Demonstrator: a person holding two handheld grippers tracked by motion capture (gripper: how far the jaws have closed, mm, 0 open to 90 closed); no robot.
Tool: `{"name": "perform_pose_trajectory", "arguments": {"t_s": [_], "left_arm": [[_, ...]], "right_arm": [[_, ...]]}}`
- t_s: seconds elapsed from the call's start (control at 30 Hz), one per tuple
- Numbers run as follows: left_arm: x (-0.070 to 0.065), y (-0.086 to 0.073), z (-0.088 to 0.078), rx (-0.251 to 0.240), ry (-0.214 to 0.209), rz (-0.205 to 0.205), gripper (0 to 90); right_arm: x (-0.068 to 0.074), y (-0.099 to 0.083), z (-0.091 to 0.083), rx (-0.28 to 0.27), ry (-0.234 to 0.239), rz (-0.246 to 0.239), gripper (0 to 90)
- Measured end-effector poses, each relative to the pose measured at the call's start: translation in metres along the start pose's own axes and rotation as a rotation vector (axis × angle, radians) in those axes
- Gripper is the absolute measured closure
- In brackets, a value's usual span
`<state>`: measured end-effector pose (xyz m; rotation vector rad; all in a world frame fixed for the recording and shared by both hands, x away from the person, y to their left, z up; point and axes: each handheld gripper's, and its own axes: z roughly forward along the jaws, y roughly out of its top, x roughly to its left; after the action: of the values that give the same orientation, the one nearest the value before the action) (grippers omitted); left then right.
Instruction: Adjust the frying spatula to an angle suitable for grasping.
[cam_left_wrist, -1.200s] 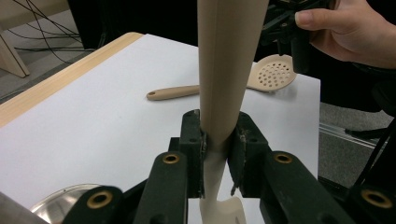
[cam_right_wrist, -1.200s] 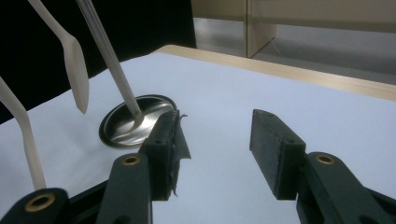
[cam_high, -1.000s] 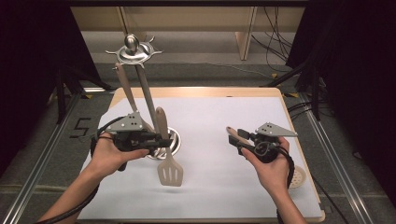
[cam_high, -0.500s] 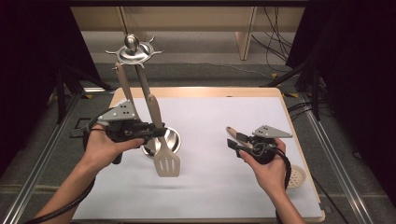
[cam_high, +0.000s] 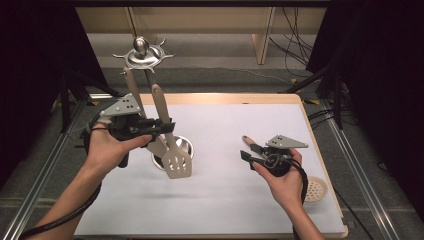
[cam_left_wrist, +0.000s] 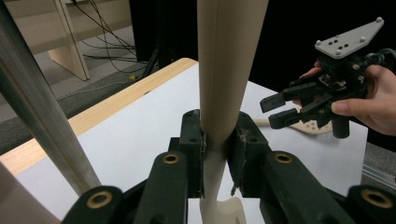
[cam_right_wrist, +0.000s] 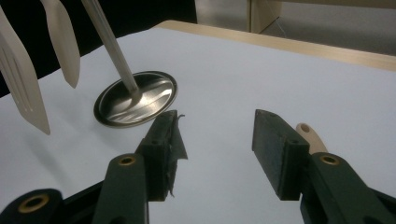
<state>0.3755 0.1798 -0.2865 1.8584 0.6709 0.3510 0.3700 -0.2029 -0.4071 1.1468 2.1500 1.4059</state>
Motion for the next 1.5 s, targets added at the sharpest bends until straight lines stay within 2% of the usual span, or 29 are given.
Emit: {"name": "perform_pose_trajectory", "arguments": {"t_s": [0.1, 0.2, 0.23, 0.3, 0.37, 0.4, 0.53, 0.6, 0.67, 0.7, 0.73, 0.83, 0.87, 0.97, 1.0, 1.03, 1.13, 1.17, 1.27, 1.33, 1.37, 1.4, 1.47, 1.5], "left_arm": [[0.000, 0.004, 0.000, 0.006, 0.010, 0.000, 75.9], [0.002, 0.007, 0.000, 0.001, 0.013, -0.011, 76.0], [0.002, 0.009, 0.000, 0.004, 0.024, -0.022, 75.9], [0.003, 0.011, 0.000, 0.005, 0.028, -0.019, 75.9], [0.004, 0.013, 0.000, 0.009, 0.035, -0.019, 75.9], [0.004, 0.014, -0.001, 0.010, 0.039, -0.020, 75.9], [0.006, 0.019, -0.001, 0.012, 0.052, -0.030, 75.9], [0.006, 0.020, -0.001, 0.012, 0.058, -0.031, 75.9], [0.007, 0.021, 0.000, 0.013, 0.060, -0.038, 75.9], [0.007, 0.022, 0.000, 0.012, 0.060, -0.046, 75.9], [0.007, 0.022, 0.001, 0.012, 0.059, -0.048, 75.9], [0.008, 0.022, 0.001, 0.016, 0.063, -0.051, 75.9], [0.009, 0.022, 0.001, 0.017, 0.064, -0.054, 75.9], [0.010, 0.022, 0.001, 0.021, 0.067, -0.055, 75.9], [0.011, 0.021, 0.001, 0.021, 0.068, -0.056, 75.9], [0.012, 0.021, 0.001, 0.022, 0.070, -0.057, 75.9], [0.014, 0.021, 0.001, 0.021, 0.073, -0.054, 75.9], [0.015, 0.021, 0.001, 0.023, 0.074, -0.056, 75.9], [0.016, 0.021, 0.001, 0.023, 0.078, -0.060, 75.9], [0.017, 0.021, 0.001, 0.022, 0.080, -0.061, 75.9], [0.017, 0.021, 0.001, 0.021, 0.082, -0.066, 75.9], [0.018, 0.021, 0.001, 0.022, 0.084, -0.066, 75.9], [0.018, 0.021, 0.002, 0.019, 0.087, -0.080, 75.9], [0.018, 0.021, 0.002, 0.019, 0.089, -0.080, 75.9]], "right_arm": [[-0.001, 0.000, 0.000, -0.012, -0.006, -0.012, 51.4], [0.001, 0.001, 0.000, -0.013, 0.008, 0.017, 51.3], [0.002, 0.001, 0.000, -0.011, 0.008, 0.016, 51.2], [0.001, 0.001, 0.000, -0.014, 0.001, 0.001, 51.1], [0.002, 0.001, 0.000, -0.004, -0.001, 0.015, 51.0], [0.001, 0.000, 0.001, -0.010, -0.006, 0.000, 51.0], [0.003, 0.000, 0.000, 0.002, -0.001, 0.027, 50.8], [0.002, 0.001, 0.000, -0.001, -0.002, 0.020, 50.8], [0.003, 0.001, 0.000, -0.003, 0.001, 0.027, 50.7], [0.001, 0.001, 0.000, -0.007, 0.001, 0.009, 50.7], [0.003, 0.001, 0.000, -0.001, 0.001, 0.028, 50.7], [0.003, 0.001, 0.001, -0.013, 0.011, 0.019, 50.6], [0.004, 0.000, 0.000, 0.002, -0.006, 0.031, 50.6], [0.002, 0.000, 0.002, -0.006, 0.008, 0.024, 50.5], [0.004, 0.000, 0.002, -0.002, 0.007, 0.038, 50.4], [0.003, 0.000, 0.002, -0.007, 0.005, 0.022, 50.4], [0.003, 0.000, 0.002, -0.004, 0.007, 0.028, 50.3], [0.001, 0.000, 0.003, -0.007, 0.008, 0.011, 50.2], [0.001, 0.000, 0.003, -0.008, 0.008, 0.006, 50.1], [0.003, -0.001, 0.003, -0.003, 0.004, 0.023, 50.1], [0.001, -0.001, 0.004, -0.010, 0.004, -0.002, 50.0], [0.001, -0.001, 0.004, -0.011, 0.007, 0.004, 50.1], [-0.001, -0.001, 0.003, -0.012, -0.008, -0.020, 50.0], [0.002, -0.001, 0.003, 0.005, -0.003, 0.014, 49.9]]}}
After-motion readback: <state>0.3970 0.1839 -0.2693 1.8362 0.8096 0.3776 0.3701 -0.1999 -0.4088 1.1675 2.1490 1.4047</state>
